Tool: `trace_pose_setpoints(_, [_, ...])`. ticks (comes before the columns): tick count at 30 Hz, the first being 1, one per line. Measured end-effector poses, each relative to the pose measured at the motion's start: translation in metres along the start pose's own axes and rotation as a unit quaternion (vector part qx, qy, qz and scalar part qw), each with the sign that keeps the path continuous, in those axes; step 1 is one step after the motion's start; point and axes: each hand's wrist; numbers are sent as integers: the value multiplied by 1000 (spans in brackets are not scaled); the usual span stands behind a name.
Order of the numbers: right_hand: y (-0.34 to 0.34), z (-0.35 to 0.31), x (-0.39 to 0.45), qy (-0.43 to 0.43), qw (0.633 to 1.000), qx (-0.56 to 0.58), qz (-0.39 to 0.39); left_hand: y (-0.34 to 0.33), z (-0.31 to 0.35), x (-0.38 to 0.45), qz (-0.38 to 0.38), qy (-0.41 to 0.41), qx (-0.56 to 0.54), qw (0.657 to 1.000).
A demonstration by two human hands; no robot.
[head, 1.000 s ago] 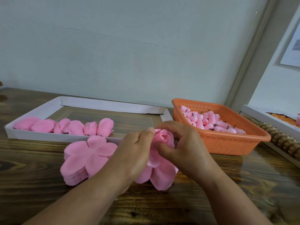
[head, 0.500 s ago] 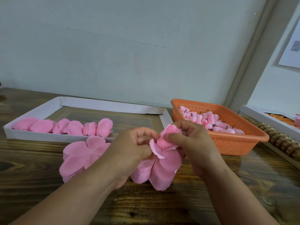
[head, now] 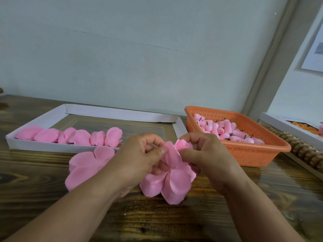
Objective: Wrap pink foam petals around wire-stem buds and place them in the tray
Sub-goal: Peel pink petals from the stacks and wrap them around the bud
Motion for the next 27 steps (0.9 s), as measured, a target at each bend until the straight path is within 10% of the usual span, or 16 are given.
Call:
trace_pose_setpoints(12, [-6,2,1,0,1000,16,6,-10,-10,0,115,-37,63,991])
trace_pose_setpoints(27, [-1,-3,1,-35,998,48,24,-12,-16,1,8,41,-56,998])
Point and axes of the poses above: each hand's wrist, its own x-axis towards the middle knuckle, its own y-axis out of the back of the hand, z = x × y, and after that the axes turned 4 degrees about -z, right-handed
